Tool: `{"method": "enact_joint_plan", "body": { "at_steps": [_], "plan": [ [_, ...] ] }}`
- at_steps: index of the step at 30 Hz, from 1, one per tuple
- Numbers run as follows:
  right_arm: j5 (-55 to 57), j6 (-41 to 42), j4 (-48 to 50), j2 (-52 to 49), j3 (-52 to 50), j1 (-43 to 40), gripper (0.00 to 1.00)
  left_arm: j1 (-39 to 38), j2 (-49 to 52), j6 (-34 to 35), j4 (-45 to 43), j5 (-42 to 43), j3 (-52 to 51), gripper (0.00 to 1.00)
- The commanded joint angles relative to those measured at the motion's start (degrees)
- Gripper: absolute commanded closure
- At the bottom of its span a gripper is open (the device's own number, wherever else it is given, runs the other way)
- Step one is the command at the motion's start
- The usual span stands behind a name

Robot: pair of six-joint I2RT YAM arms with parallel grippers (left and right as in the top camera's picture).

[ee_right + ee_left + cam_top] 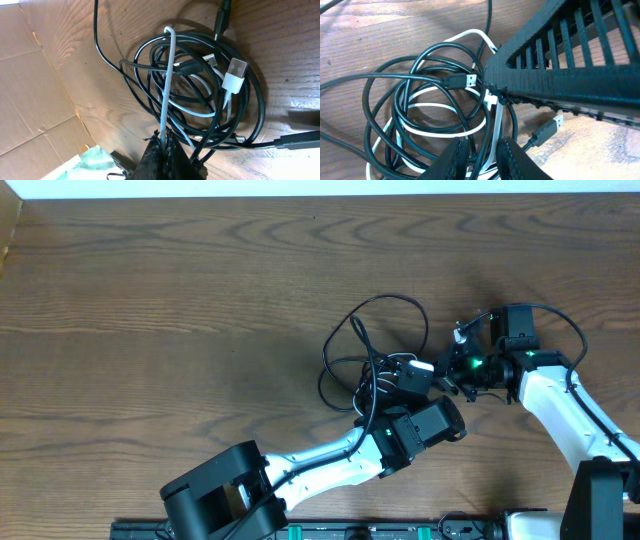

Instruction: Untangle cables

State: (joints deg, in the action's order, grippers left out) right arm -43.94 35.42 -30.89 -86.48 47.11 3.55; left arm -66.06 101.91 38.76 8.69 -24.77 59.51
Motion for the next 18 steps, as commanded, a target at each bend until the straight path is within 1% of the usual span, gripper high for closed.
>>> {"method": "enact_joint_plan", "body": {
  "at_steps": [1,3,7,12,14,18],
  "plan": [
    [-1.03,0.37,-0.2,0.72,1.31,-0.26,0.98,-0.13,0.83,-0.37,-0.15,-1.49,-0.09,0.74],
    [-1.03,0.37,-0.2,0.72,1.31,-0.26,0.99,-0.13,0.87,-0.37,-0.26,-1.49,-0.09,0.76],
    [-1.03,0.37,-0.28,0.72,1.31,-0.26,0.98,-0.13,0.94,-0.35,-0.39,-1.49,-0.09,0.87],
    [-1.03,0.59,-0.63,0.72,1.31,-0.26,0.98,-0.13,1.97,-0.35,-1.57,-1.49,-0.09,0.88],
    [-1.03,0.59,-0.66,0.72,1.31,-0.26,0.99,-0.13,2.49,-0.37,-1.95,-1.46,-0.09,0.92],
    [-0.98,0.59,-0.7,0.72,1.31,-0.26,0.99,-0.13,2.36,-0.42,-1.75,-1.46,-0.09,0.92]
  ]
}}
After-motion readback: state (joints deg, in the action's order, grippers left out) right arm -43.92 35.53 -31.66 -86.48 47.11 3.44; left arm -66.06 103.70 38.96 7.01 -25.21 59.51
